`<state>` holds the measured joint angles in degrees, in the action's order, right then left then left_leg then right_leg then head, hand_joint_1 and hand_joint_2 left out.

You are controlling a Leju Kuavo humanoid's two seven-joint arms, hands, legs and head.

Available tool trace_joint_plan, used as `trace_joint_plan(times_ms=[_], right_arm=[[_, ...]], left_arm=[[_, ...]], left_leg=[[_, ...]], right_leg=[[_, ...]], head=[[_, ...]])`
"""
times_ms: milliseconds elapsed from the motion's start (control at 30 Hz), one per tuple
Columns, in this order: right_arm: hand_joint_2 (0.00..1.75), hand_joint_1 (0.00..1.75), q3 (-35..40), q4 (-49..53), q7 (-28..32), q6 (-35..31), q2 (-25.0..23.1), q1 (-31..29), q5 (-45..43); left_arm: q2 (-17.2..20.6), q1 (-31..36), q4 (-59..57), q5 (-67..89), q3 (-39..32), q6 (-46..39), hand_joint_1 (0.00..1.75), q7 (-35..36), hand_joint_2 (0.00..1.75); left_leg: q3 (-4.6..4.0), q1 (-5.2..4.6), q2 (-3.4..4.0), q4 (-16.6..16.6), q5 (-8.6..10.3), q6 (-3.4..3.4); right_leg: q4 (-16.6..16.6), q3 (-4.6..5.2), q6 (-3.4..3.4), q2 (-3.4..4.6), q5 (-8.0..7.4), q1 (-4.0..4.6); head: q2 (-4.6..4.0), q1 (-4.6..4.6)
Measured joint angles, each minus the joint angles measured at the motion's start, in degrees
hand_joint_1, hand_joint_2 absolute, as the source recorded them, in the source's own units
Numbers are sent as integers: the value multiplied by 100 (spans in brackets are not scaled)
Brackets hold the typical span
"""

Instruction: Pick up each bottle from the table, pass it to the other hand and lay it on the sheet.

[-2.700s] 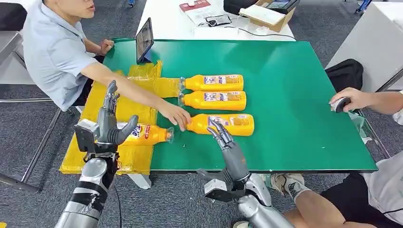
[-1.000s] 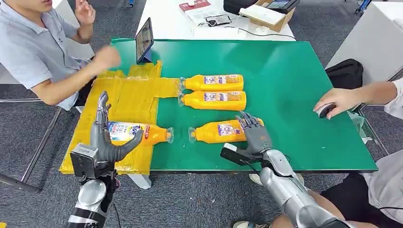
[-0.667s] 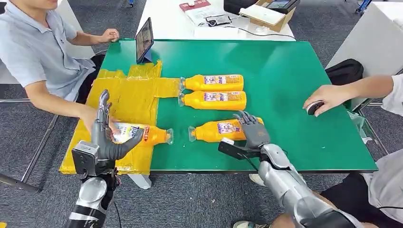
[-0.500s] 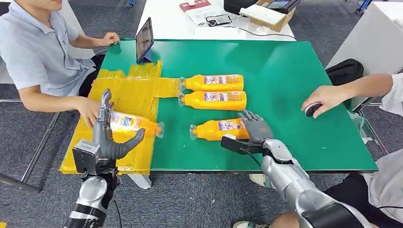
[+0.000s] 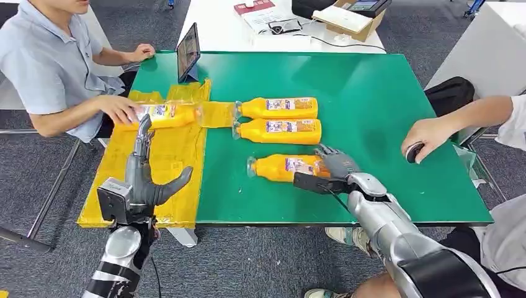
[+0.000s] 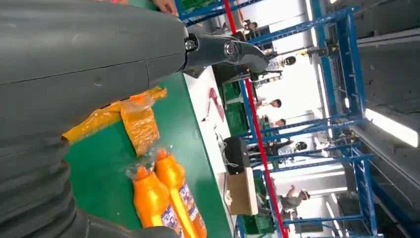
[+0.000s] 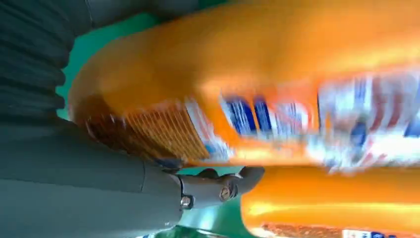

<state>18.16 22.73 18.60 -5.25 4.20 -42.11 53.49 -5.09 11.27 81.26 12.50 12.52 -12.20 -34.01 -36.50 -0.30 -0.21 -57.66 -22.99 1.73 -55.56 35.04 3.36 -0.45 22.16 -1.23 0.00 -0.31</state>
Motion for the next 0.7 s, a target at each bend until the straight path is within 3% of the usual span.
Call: trace_joint_plan(times_ms=[467, 700], right_arm=[[175, 175, 42, -46, 210, 435, 26, -21, -267], [175, 175, 0, -44, 739, 446, 28, 65, -908]], left_arm=[[66, -25, 0, -55, 35, 206, 0, 39, 175], [70, -60, 7, -284, 33, 280, 0, -11, 175]], left_leg=[[15, 1, 1, 0, 0, 0], [20, 2, 4, 0, -2, -2]], right_leg=[[1, -13, 0, 0, 0, 1], [1, -17, -1, 5, 0, 2]], head=[[0, 0], [0, 0]])
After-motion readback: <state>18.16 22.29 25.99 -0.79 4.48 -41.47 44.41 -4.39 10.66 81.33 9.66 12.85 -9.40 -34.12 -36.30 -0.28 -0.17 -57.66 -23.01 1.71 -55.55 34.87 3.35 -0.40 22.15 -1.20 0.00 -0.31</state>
